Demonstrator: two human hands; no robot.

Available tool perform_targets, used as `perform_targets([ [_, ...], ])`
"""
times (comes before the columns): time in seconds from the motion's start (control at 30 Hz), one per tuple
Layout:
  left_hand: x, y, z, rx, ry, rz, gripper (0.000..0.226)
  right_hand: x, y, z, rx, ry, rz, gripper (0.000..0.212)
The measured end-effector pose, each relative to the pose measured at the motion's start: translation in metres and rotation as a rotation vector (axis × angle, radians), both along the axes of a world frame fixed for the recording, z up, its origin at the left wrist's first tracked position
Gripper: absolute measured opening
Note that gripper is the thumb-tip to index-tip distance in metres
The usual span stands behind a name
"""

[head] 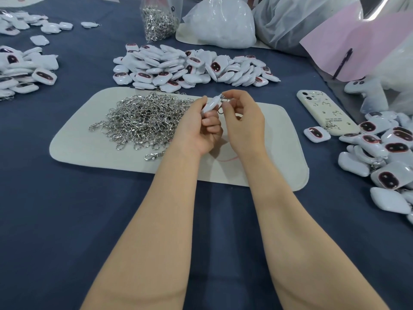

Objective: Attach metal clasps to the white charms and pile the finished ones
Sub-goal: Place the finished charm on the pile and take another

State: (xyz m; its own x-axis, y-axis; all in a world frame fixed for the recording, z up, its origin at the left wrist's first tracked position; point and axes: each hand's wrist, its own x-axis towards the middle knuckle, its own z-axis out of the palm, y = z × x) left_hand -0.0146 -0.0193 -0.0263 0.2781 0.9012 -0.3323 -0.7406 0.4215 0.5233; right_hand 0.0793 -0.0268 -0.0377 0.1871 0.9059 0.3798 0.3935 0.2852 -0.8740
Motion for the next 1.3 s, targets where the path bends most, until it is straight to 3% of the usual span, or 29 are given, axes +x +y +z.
perform_targets([
  [0.63,0.0045,-0.0003,-0.0001,0.043,0.095,0.039,0.036,-0.0020,0.0001,0.0033,0.024,0.146,0.032,0.018],
  [0.8,0.0085,0.0000,0.0007,0.068,0.173,0.051,0.032,-0.0023,0.0001,0.0035,0.019,0.143,0.004,0.019],
  [1.07,0.0049,-0.0009,0.0020,0.040,0.101,0.057,0.037,-0.0042,-0.0033,0.0046,0.051,0.064,0.029,0.016],
  [1.3,0.0091,-0.0007,0.0011,0.030,0.176,0.107,0.033,-0.0029,-0.0031,0.0052,0.082,0.005,-0.034,0.008],
])
